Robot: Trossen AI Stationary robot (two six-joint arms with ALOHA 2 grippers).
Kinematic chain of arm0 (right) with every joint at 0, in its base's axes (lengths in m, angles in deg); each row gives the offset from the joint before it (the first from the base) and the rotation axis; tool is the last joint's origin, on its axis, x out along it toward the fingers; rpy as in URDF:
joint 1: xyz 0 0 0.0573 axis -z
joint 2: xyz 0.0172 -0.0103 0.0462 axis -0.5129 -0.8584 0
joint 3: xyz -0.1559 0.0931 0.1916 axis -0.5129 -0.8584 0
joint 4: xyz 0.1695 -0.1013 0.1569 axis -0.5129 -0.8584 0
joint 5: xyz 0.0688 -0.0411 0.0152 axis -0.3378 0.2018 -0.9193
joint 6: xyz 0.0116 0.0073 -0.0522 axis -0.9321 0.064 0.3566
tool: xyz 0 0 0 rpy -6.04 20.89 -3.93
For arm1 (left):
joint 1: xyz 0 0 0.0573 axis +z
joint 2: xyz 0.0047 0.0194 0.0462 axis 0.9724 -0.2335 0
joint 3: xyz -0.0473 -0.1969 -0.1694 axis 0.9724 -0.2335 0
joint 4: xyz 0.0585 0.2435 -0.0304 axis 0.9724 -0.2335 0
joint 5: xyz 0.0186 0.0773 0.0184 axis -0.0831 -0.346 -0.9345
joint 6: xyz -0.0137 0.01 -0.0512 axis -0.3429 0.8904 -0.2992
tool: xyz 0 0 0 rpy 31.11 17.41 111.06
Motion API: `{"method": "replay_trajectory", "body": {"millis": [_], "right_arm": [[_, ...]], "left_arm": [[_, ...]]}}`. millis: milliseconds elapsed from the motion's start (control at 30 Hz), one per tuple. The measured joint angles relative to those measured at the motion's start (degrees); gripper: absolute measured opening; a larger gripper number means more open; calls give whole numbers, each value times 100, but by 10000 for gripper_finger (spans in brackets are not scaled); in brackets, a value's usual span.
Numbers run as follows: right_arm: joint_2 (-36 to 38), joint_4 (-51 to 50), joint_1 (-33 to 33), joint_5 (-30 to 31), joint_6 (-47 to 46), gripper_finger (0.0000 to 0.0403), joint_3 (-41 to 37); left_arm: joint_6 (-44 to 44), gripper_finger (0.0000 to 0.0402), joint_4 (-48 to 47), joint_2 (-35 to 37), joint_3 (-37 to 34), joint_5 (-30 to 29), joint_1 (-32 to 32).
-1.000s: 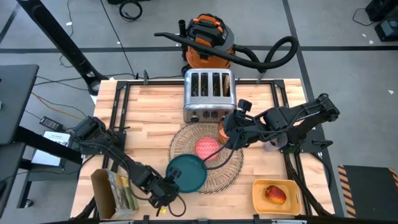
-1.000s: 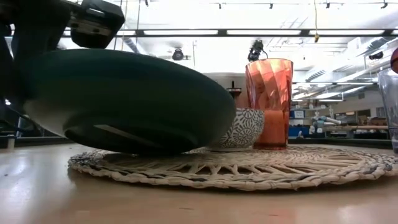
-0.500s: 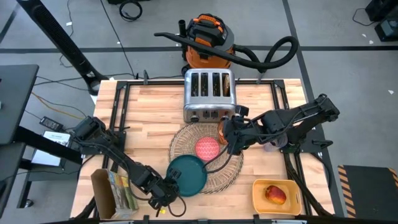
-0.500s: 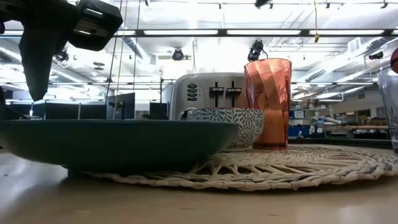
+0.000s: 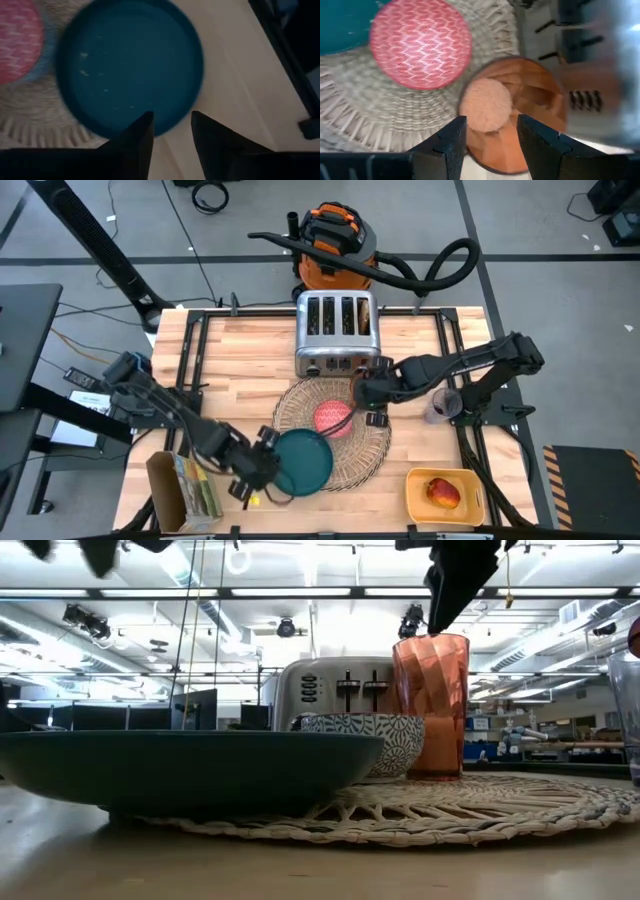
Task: Arrange a breakfast setting
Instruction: Adjust the orange glass of milk on the brown placemat
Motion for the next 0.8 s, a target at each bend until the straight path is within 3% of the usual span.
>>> {"method": "replay_trajectory", "body": {"millis": [233, 467, 800], "right_arm": [[0, 509, 153, -931, 535, 176, -313], [4, 612, 317, -993, 636, 156, -670], [4, 689, 422, -1054, 863, 42, -730]], "left_arm": [[463, 139, 452, 768, -711, -16, 803], [666, 139, 640, 998, -1059, -8, 1340], [687, 139, 772, 997, -1059, -8, 1579]]}}
